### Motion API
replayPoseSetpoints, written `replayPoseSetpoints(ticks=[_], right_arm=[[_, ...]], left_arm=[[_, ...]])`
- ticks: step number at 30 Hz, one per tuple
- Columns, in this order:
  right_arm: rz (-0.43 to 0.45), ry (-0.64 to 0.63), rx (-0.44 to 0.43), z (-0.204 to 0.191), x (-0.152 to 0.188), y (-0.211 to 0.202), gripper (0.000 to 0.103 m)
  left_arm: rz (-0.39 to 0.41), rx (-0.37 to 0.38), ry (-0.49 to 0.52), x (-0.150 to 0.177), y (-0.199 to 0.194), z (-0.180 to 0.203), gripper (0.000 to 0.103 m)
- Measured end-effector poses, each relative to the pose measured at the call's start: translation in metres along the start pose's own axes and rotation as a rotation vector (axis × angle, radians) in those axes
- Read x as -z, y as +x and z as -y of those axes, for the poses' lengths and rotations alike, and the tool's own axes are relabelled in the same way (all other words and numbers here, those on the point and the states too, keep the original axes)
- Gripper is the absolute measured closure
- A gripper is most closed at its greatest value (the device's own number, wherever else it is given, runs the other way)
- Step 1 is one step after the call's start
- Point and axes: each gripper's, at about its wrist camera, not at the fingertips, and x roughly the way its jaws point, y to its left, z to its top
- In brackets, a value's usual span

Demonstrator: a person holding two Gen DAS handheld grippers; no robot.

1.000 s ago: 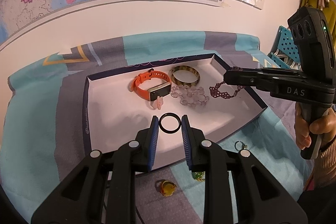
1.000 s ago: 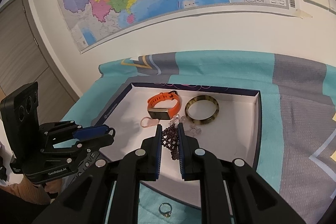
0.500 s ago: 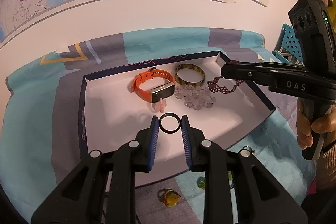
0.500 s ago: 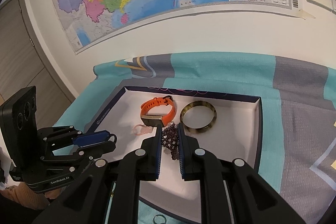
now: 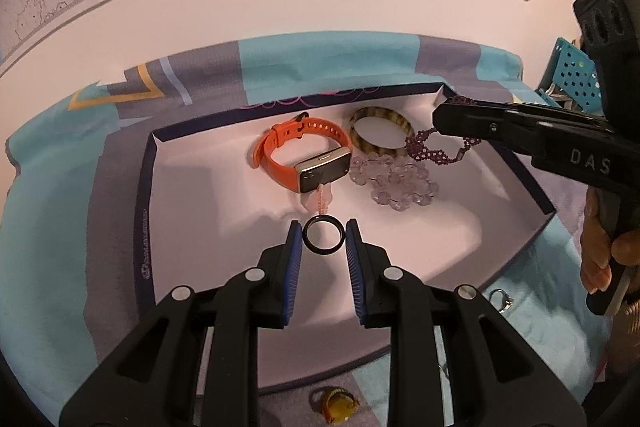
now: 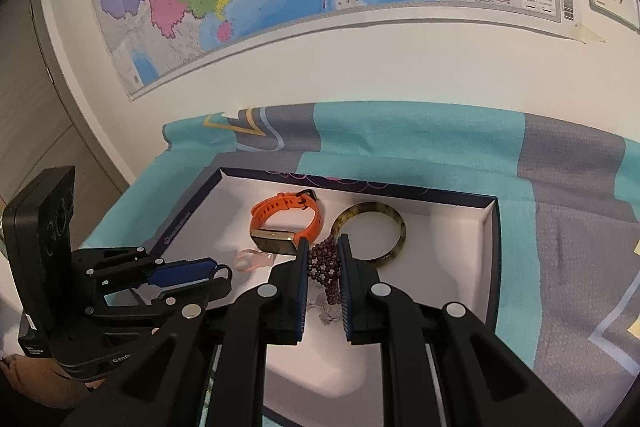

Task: Organize jewelry
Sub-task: 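Carry the black ring with the left tool while the right tool lowers the bracelet into the box, then open both tools to drop the black ring and dark red bracelet in the box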

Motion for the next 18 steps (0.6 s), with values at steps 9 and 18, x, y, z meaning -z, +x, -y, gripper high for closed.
replayPoseSetpoints(ticks=[9, 18], right_arm=[[-0.053, -0.030, -0.014, -0.011, 0.011, 0.019, 0.089], [-0.096, -0.048, -0.024, -0.016, 0.020, 0.029, 0.084]], left_arm=[[-0.041, -0.016, -0.017, -0.004, 0.020, -0.005, 0.080], [-0.038, -0.008, -0.025, -0.005, 0.023, -0.006, 0.080]])
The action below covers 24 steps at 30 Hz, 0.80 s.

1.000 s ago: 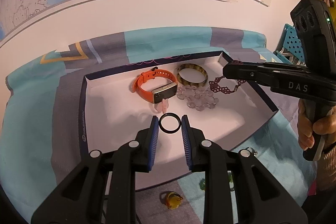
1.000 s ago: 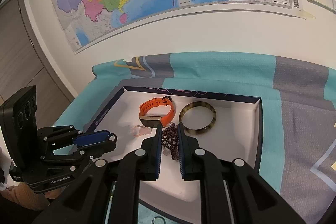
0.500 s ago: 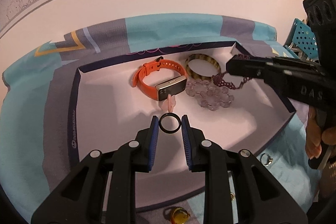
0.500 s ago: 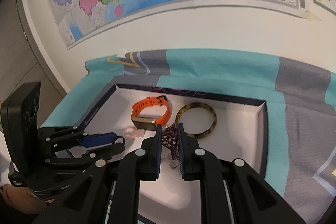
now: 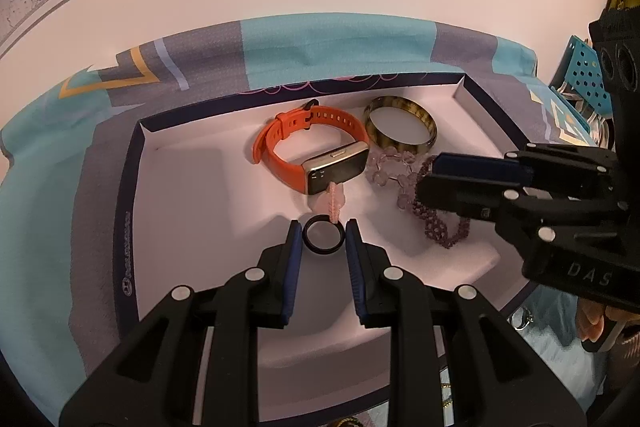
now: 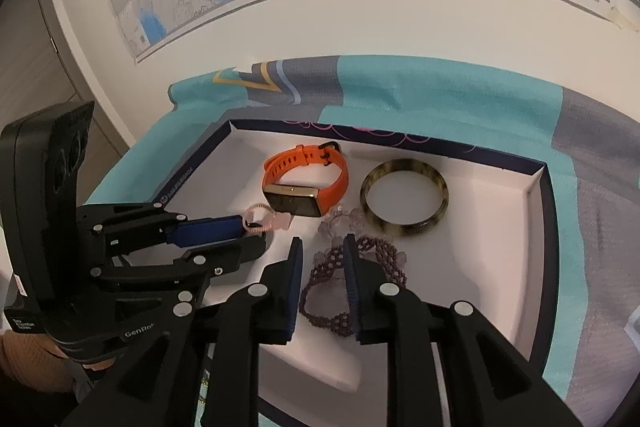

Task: Organize jewelry
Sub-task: 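Open both tools to drop the black ring and dark red bracelet in the box, then move both tools back out of the box toward the jewelry on the bedspread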

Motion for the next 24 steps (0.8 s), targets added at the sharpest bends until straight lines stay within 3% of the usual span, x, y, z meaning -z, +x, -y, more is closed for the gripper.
replayPoseSetpoints(ticks=[4, 6, 13, 18, 24], right_arm=[[0.006, 0.019, -0.011, 0.004, 0.002, -0.005, 0.078], [0.016, 0.032, -0.016, 0.006, 0.003, -0.009, 0.076], [0.059, 0.058, -0.031, 0.012, 0.010, -0.039, 0.069], [0.088, 0.044, -0.036, 0.009, 0.022, -0.064, 0.068], [0.098, -0.016, -0.006, -0.003, 0.047, -0.092, 0.062]], left_arm=[[0.009, 0.007, -0.005, 0.001, -0.003, -0.001, 0.079], [0.022, 0.008, -0.006, 0.001, -0.008, -0.001, 0.071], [0.107, -0.010, 0.008, 0.009, -0.041, -0.002, 0.065], [0.154, -0.016, 0.033, 0.025, -0.068, -0.002, 0.055], [0.188, -0.019, 0.061, 0.054, -0.098, -0.003, 0.051]])
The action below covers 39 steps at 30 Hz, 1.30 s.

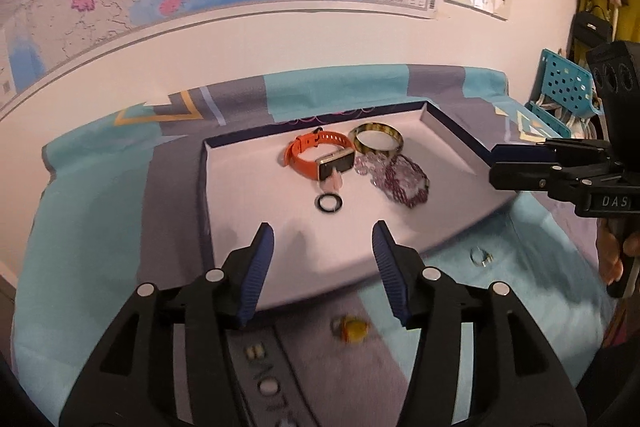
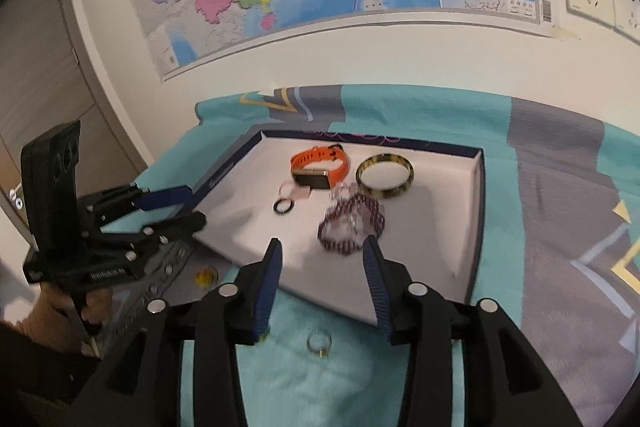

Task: Organize jewelry
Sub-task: 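Move both tools back out of the box toward the jewelry on the bedspread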

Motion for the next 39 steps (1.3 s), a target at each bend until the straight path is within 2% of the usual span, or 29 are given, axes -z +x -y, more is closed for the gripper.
replayPoseSetpoints(ticks=[7, 13, 21, 28, 36, 39], right_arm=[[-0.058, -0.005, 0.022, -0.007, 0.034, -0.003, 0.062], [-0.105, -0.024, -0.015, -0.025, 0.048, 0.009, 0.062], [-0.136, -0.049, -0.054, -0.047, 0.055, 0.023, 0.062], [-0.164, -0.076, -0.031, -0.057, 0.055, 0.036, 0.062], [-0.173, -0.092, -0.017, -0.063, 0.053, 0.045, 0.062], [-0.172, -0.105, -0.007, -0.066, 0.053, 0.047, 0.060]], left_arm=[[-0.030, 0.005, 0.018, 0.030, -0.013, 0.003, 0.050], [-0.077, 0.023, 0.034, 0.048, -0.010, 0.011, 0.050], [-0.123, 0.024, 0.026, 0.052, 0.004, 0.014, 0.050], [-0.164, 0.036, -0.009, 0.050, 0.017, 0.011, 0.054], [-0.171, 0.045, -0.017, 0.048, 0.021, 0.012, 0.059], [-0.175, 0.045, -0.011, 0.047, 0.023, 0.015, 0.067]])
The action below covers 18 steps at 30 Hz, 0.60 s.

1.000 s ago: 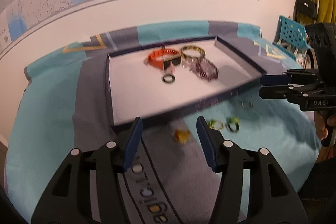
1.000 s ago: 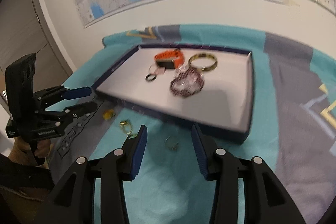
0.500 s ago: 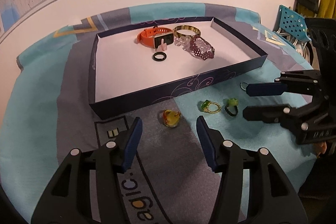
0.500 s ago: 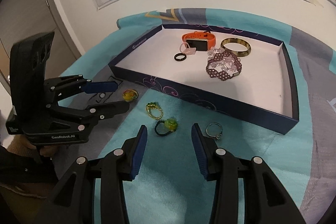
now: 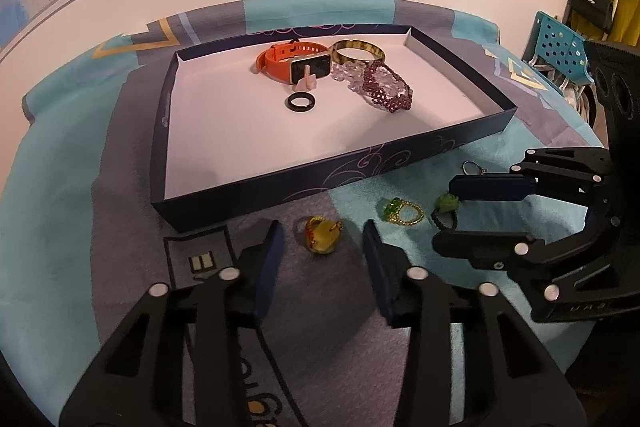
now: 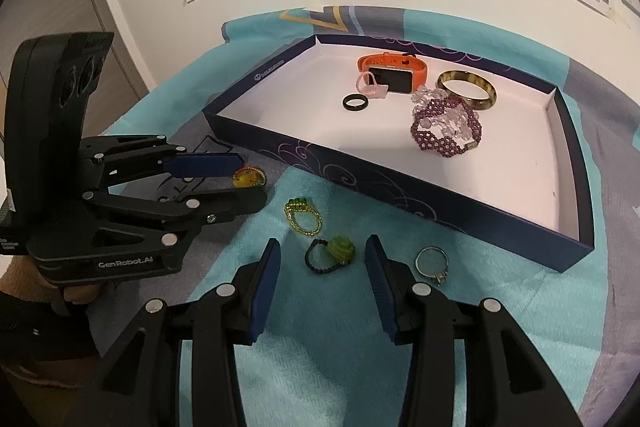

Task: Organize jewelry
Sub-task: 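Move both tools back out of the box toward the jewelry on the bedspread, then grasp the yellow duck charm with the left tool while the right tool grasps the green bead ring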

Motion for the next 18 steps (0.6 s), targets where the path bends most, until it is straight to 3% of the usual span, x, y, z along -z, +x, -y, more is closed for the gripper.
replayPoseSetpoints(ticks=[3, 9, 18], right_arm=[[0.002, 0.003, 0.002, -0.0001, -0.0002, 0.0005, 0.060], [0.004, -0.009, 0.027, -0.0011, 0.0003, 0.0014, 0.067], [0.004, -0.003, 0.041, 0.0033, 0.0014, 0.0010, 0.079]], left_arm=[[0.000, -0.008, 0.008, 0.0000, 0.0009, 0.0019, 0.069], [-0.001, -0.019, 0.009, 0.0013, -0.0006, 0.0023, 0.083], [0.002, -0.019, 0.010, 0.0052, -0.0034, 0.0035, 0.085]])
